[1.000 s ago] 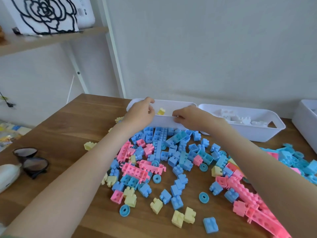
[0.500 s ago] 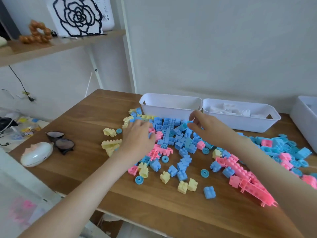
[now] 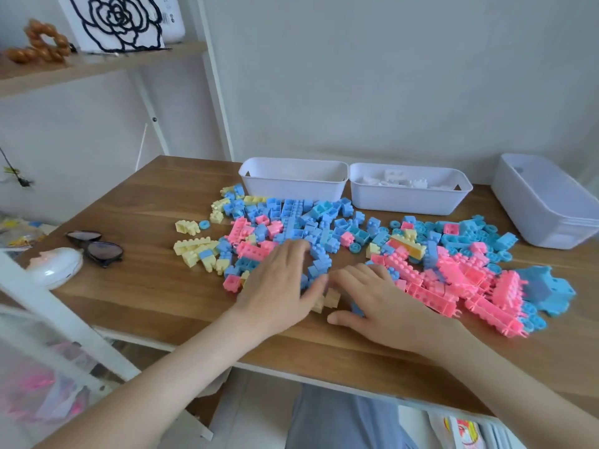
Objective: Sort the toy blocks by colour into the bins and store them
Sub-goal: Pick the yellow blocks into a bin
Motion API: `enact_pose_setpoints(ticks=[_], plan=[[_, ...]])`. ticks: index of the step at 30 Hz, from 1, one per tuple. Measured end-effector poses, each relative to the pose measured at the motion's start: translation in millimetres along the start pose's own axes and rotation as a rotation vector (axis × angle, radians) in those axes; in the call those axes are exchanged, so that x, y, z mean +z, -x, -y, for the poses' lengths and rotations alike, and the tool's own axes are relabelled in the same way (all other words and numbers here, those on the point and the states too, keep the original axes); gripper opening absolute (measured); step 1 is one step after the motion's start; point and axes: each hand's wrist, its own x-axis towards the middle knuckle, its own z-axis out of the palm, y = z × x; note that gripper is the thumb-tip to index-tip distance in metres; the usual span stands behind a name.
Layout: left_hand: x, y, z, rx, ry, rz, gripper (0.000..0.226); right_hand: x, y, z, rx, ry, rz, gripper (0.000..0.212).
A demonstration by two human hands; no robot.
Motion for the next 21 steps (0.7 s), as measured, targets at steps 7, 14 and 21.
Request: enact_pose_setpoints(ticks=[7, 14, 21], plan=[[18, 24, 7, -0.167, -0.115, -0.024, 0.025, 16, -2, 14, -0.068, 0.122, -0.043, 0.037], [25, 19, -1, -0.129, 0.019, 0.075, 0.014, 25, -8, 18, -0.08, 0.161, -0.136, 0.025], [19, 16, -6, -0.202, 0.2, 0.008, 0.016, 16, -8, 15, -0.004, -0.001, -0.183, 0.02]])
